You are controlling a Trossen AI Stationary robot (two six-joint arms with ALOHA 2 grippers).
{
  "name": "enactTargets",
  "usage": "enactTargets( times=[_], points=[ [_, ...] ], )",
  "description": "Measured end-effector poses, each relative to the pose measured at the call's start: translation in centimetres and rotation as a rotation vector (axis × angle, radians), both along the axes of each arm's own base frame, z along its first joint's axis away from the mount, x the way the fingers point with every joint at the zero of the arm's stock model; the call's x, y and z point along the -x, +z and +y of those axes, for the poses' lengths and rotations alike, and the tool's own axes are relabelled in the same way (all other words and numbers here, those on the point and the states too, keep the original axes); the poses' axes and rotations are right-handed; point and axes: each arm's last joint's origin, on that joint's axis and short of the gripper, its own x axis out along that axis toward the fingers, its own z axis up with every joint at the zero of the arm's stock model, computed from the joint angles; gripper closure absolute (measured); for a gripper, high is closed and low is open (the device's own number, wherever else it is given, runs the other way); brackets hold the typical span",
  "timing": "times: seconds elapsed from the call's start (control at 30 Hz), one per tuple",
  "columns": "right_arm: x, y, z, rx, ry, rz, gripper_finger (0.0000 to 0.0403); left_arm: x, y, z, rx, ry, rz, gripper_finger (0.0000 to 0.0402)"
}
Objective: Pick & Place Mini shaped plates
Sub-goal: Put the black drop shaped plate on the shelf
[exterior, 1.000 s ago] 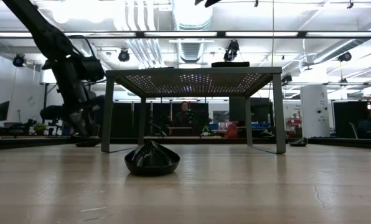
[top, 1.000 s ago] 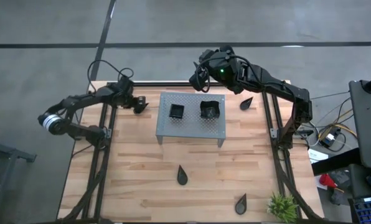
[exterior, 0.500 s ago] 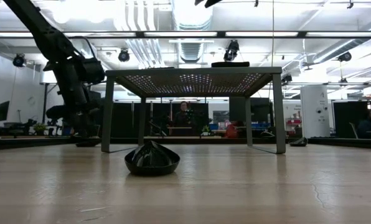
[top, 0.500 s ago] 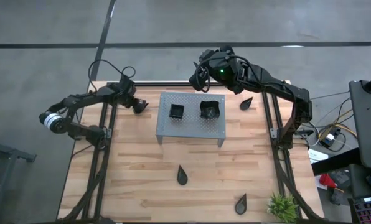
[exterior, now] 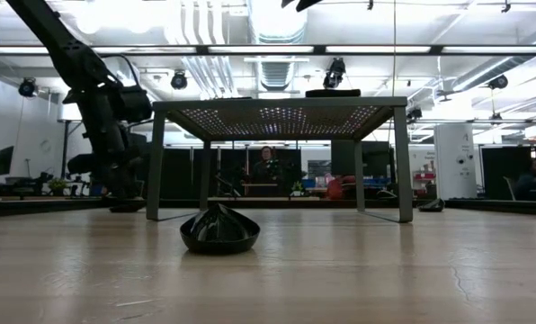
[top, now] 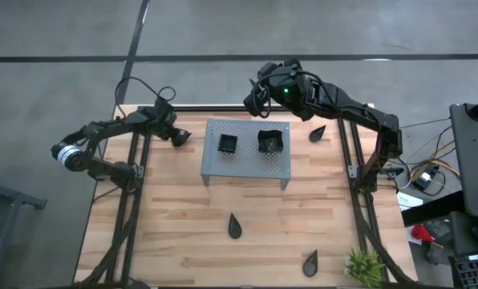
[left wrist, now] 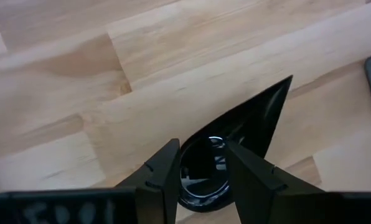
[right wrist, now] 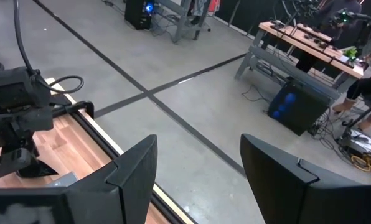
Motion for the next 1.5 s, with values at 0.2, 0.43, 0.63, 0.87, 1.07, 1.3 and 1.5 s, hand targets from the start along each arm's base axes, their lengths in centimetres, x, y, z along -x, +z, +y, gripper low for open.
enactTargets(
  times=[0.2,0.43,0.63,0.87,1.07,1.3,1.5],
  points=[
    [0.0,0.0,0.0,0.000,0.000,-0.001,0.0179,-0.2,-0.3,0.0,0.022,0.033,-0.008,0.0282],
    [0.0,0.0,0.0,0.000,0.000,-0.002,0.0179,-0.8,-0.9,0.0,0.044,0.014,0.006,0.0289],
    [0.0,0.0,0.0,0.001,0.001,-0.001,0.0179,-0.8,-0.9,0.0,0.062,0.053,-0.004,0.0340],
    [0.0,0.0,0.0,0.004,0.003,0.010,0.0179,-0.8,-0.9,-0.1,0.088,0.054,-0.024,0.0399],
    [0.0,0.0,0.0,0.005,0.004,0.013,0.0179,-0.7,-0.4,-0.4,0.101,0.070,-0.058,0.0401],
    [0.0,0.0,0.0,0.005,0.004,0.015,0.0179,-0.4,0.9,-0.8,0.059,0.070,-0.092,0.0401],
    [0.0,-0.1,0.0,0.005,0.004,0.015,0.0179,-0.5,0.8,-0.8,0.068,0.036,-0.099,0.0398]
  ],
)
